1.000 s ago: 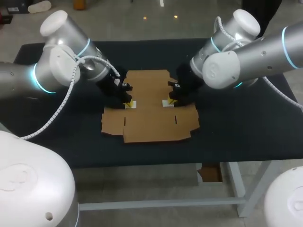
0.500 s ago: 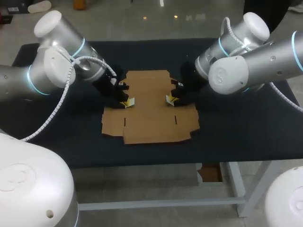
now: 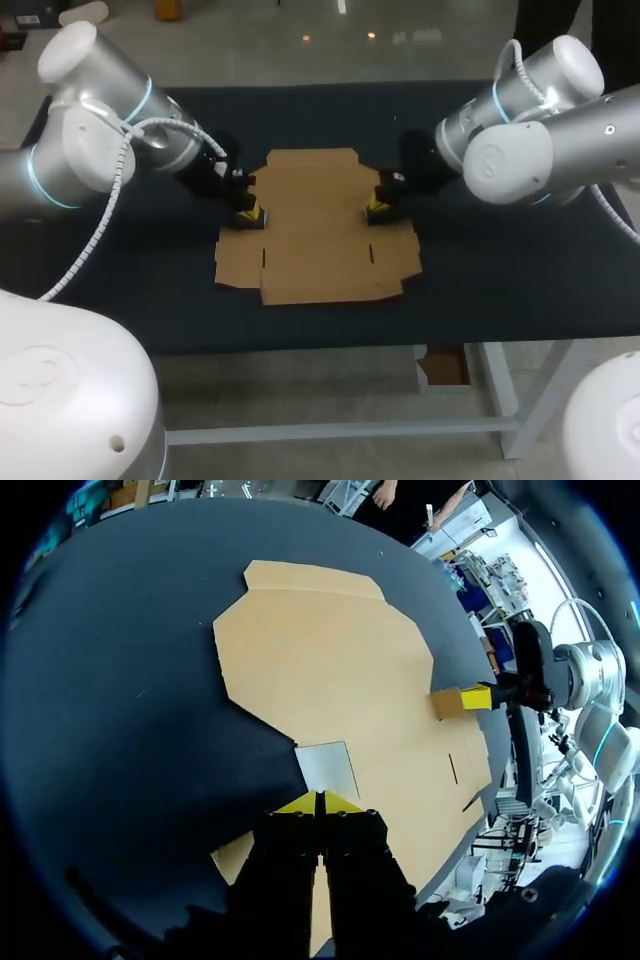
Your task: Assemble the packaging by folding the flat box into shape, placing the metal phone stand inside, and closing the box properly
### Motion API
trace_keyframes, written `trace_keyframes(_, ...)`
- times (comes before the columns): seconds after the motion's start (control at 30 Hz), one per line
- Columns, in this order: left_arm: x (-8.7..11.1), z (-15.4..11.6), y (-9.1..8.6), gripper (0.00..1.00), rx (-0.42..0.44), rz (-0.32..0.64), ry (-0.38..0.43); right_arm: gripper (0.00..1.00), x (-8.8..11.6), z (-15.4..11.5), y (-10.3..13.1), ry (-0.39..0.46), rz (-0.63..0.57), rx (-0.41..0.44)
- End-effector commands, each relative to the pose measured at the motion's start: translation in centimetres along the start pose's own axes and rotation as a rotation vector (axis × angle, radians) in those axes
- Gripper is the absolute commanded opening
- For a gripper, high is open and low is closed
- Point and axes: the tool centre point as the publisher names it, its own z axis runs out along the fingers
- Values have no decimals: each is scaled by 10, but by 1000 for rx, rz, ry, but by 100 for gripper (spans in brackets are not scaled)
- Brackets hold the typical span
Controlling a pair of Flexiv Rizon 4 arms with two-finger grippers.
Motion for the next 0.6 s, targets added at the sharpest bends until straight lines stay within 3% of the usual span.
trace_keyframes(0.03,2,-11,5,0,8,-9,-11,0,-1,-10,-1,28,-5,1)
trace_keyframes(0.6,1,-37,16,0,11,-67,-36,0,-5,-36,-5,58,-15,-8)
